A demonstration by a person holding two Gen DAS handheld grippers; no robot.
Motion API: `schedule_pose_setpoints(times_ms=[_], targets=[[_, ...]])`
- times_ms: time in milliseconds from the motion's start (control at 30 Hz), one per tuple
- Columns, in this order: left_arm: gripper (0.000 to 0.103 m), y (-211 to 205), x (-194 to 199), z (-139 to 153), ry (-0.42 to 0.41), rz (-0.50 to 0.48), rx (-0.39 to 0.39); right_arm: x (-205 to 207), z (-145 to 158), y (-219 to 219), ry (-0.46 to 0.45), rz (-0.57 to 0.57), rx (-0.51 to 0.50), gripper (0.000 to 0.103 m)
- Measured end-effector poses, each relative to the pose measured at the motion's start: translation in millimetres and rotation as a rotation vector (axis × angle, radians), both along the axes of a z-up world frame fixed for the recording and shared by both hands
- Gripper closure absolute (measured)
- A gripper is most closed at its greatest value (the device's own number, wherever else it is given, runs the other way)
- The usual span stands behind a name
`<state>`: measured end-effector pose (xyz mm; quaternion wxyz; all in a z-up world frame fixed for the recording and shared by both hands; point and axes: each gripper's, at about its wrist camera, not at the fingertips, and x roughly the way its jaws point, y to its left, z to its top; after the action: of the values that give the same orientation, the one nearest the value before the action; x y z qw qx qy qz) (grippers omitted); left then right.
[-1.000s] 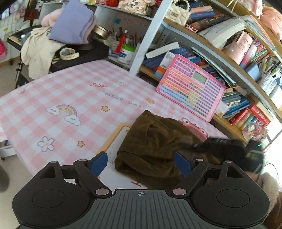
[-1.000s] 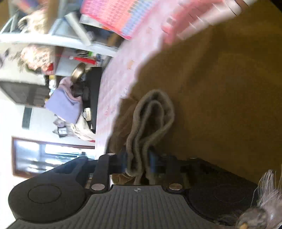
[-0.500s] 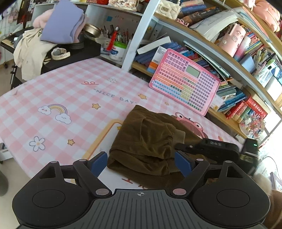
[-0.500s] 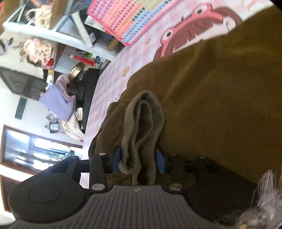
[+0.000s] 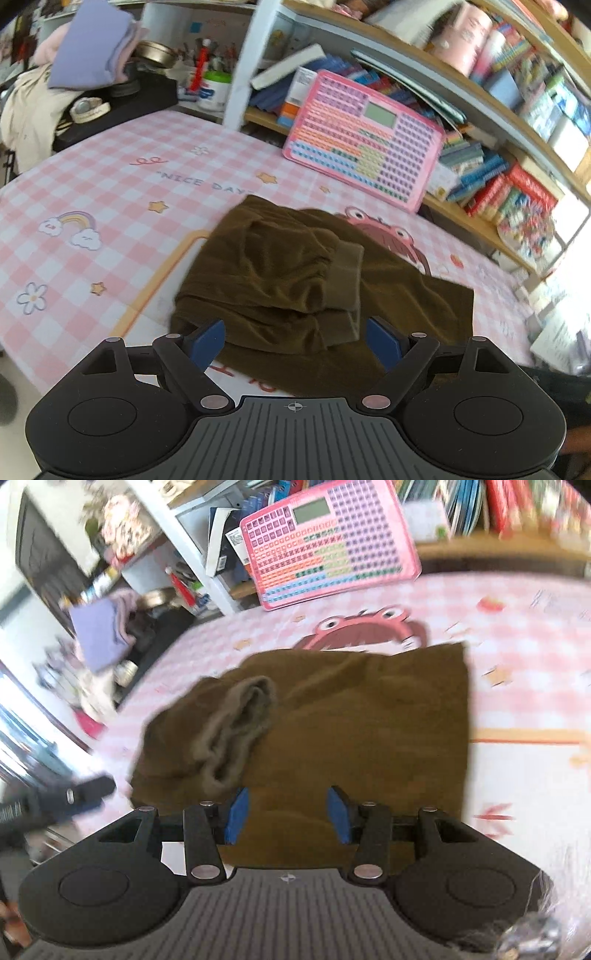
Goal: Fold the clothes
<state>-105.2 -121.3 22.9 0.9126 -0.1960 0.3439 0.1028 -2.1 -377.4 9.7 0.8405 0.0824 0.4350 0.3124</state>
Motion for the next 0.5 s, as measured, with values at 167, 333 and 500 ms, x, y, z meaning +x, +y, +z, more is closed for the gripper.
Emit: schedule_pose_setpoints(times_ms=[167, 333, 500], targets=[[0.017, -29, 5, -7, 0.039, -0.057, 0.070, -29, 3, -22, -0.098, -0.028, -0.148, 0.053], [0.017, -55, 7, -13, 0.081, -0.121, 0.136, -42, -1, -41, -0.100, -0.076, -0.211, 0.046], [0.016, -81, 10, -20, 0.121, -0.185, 0.199, -49, -3, -50, -0.112, -0.105, -0.275, 0.036]])
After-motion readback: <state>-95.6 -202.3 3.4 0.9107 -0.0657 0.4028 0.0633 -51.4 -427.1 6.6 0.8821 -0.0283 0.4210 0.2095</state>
